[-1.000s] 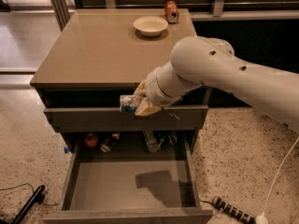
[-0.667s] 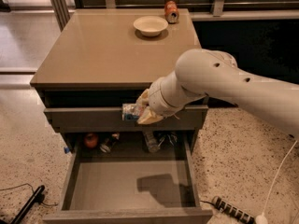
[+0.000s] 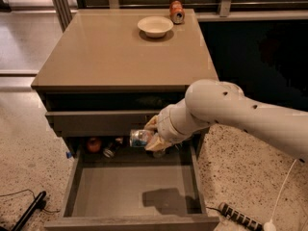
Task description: Place redbull can into middle drawer
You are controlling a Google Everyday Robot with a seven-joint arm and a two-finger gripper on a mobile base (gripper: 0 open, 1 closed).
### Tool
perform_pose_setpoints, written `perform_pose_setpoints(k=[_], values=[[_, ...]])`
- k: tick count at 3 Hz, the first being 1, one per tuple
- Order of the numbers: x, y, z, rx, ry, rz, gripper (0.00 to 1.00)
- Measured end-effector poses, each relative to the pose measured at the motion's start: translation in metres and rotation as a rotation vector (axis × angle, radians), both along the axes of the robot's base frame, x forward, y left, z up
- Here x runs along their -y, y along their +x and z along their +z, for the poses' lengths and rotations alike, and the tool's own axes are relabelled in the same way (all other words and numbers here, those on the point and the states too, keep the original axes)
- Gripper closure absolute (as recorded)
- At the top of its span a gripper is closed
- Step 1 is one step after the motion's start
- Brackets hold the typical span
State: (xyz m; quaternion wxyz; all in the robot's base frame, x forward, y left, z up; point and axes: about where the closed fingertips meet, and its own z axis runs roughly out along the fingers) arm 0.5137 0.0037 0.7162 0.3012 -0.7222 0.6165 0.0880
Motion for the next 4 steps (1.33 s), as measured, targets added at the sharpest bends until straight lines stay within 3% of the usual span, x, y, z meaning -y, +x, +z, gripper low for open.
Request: perform_pose_setpoints(k=[1,3,4], values=[[0.000,-0.019,-0.047,-0.093,-0.015,0.007,1.00],[-0.002,-0.020,-0.060,-0.122,-0.021,0.026,1.00],[-0.007,-0.020,-0.099,-0.198,-0.022,0.046,1.00]])
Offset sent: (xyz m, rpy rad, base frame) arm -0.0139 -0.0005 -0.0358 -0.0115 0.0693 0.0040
